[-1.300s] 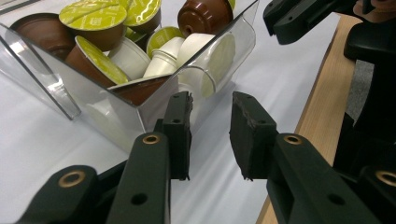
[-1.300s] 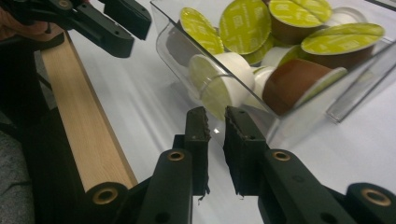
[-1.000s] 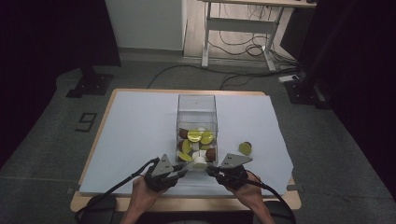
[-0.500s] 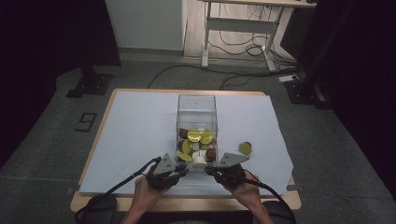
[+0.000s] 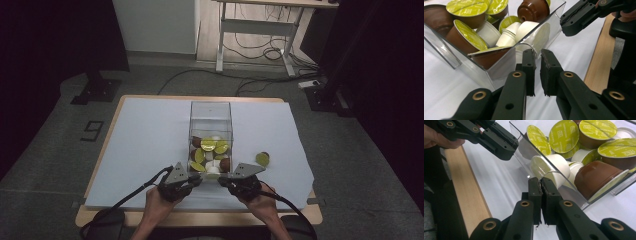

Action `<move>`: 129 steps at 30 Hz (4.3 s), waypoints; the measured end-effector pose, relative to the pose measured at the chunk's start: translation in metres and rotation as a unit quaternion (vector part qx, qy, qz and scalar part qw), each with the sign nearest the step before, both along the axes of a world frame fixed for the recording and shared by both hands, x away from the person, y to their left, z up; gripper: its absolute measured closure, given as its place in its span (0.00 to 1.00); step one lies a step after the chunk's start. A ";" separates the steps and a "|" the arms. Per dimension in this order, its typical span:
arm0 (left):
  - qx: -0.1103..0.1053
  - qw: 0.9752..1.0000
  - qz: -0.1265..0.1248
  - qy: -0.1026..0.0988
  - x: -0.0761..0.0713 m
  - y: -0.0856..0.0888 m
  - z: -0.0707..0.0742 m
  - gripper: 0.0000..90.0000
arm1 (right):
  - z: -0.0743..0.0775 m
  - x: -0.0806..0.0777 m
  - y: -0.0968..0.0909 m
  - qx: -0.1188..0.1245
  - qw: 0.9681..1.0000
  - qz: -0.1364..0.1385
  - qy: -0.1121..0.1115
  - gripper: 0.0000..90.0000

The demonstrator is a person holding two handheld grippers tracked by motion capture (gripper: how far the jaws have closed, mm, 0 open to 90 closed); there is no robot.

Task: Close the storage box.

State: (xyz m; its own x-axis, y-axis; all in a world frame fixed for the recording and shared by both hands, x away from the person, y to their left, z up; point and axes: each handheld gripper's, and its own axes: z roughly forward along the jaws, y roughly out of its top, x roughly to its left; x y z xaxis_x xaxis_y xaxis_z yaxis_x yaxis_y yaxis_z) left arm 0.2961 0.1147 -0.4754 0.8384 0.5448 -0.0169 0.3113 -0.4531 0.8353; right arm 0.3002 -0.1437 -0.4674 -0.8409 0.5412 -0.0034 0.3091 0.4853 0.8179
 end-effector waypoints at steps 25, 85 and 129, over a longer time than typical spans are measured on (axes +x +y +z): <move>0.008 1.000 0.001 -0.008 0.004 0.003 -0.001 0.88 | -0.001 0.017 0.005 -0.018 0.999 -0.025 -0.016 0.96; 0.066 0.992 0.095 0.049 0.034 0.061 -0.041 0.12 | 0.000 0.079 0.011 -0.025 0.996 -0.083 -0.014 0.96; 0.116 0.984 0.120 0.055 0.041 0.067 -0.051 0.00 | -0.001 0.112 0.016 -0.035 0.993 -0.114 -0.017 0.85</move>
State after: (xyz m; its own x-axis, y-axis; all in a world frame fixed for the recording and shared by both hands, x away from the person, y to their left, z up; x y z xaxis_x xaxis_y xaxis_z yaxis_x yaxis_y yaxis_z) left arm 0.3367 0.1814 -0.5267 0.6852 0.7268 0.0470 0.5156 -0.5296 0.6736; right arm 0.4126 -0.1273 -0.4686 -0.6960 0.7142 -0.0742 0.3890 0.4619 0.7971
